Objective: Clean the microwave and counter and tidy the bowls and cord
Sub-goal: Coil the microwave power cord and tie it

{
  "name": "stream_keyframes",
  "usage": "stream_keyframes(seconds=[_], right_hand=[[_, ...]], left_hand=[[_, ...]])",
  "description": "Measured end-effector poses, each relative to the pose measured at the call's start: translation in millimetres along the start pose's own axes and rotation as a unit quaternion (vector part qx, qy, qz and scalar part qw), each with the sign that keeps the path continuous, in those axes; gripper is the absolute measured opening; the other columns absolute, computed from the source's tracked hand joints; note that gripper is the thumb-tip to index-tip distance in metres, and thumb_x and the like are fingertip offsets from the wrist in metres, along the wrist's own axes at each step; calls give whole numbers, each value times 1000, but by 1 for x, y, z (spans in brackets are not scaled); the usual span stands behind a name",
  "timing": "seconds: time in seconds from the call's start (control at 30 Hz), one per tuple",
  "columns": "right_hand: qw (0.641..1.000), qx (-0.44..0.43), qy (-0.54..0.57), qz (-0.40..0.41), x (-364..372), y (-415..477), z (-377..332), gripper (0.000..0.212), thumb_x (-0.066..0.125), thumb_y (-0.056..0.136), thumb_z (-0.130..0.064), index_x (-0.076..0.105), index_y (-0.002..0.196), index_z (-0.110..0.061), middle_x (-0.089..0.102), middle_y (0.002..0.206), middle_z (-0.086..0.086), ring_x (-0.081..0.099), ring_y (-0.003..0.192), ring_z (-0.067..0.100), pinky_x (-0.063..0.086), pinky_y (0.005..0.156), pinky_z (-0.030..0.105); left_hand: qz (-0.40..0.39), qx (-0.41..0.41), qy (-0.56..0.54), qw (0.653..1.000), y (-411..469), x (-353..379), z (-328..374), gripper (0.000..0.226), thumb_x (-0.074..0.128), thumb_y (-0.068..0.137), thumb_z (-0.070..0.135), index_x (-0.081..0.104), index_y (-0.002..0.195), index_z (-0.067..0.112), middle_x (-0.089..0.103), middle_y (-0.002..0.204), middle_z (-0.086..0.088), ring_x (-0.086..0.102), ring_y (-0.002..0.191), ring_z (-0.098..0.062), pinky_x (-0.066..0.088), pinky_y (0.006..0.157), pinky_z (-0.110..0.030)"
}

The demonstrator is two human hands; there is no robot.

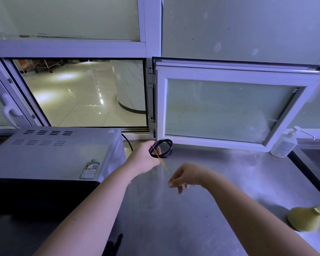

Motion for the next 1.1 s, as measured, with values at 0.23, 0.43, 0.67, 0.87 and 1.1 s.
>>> stream_keyframes(seconds=[0.23,0.43,0.67,0.87,1.1], right_hand=[[976,14,67,209,25,20,30,102,87,67,-36,27,150,-34,53,138,-16,50,125,8,51,86,28],[828,30,295,475,47,17,26,60,73,83,-35,47,134,-52,58,111,-4,56,82,3,44,79,23],[511,3,685,520,44,18,-5,25,72,86,-17,72,111,-20,72,107,-9,65,90,-1,47,83,17],[507,-16,794,334,51,28,-9,32,58,90,-52,68,110,-29,66,115,-23,53,100,7,36,79,25],[738,-205,622,161,52,25,7,84,72,49,-81,56,125,-48,50,133,-33,42,126,7,27,104,48]], left_hand=[[78,-19,-64,995,-12,16,-1,22,66,73,5,59,81,24,54,56,18,44,51,-4,35,53,-20],[104,-75,-129,983,-18,25,3,28,61,75,4,61,86,29,57,73,8,49,62,-12,37,57,-23],[61,-67,-134,987,-33,44,8,27,59,76,4,63,96,23,62,77,5,48,57,-7,32,44,-8],[75,-85,-135,984,-37,44,-2,26,61,77,5,63,96,23,64,84,-5,48,62,-13,35,48,-12],[41,-71,-140,987,-35,37,-3,27,63,77,3,62,89,28,56,68,11,47,53,-2,37,52,-16]])
Point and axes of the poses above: each hand's wrist, its own y-axis towards the middle knuckle, its own x-axis out of the palm, z = x × y, the point moved 2 cm from there along y, towards the middle knuckle
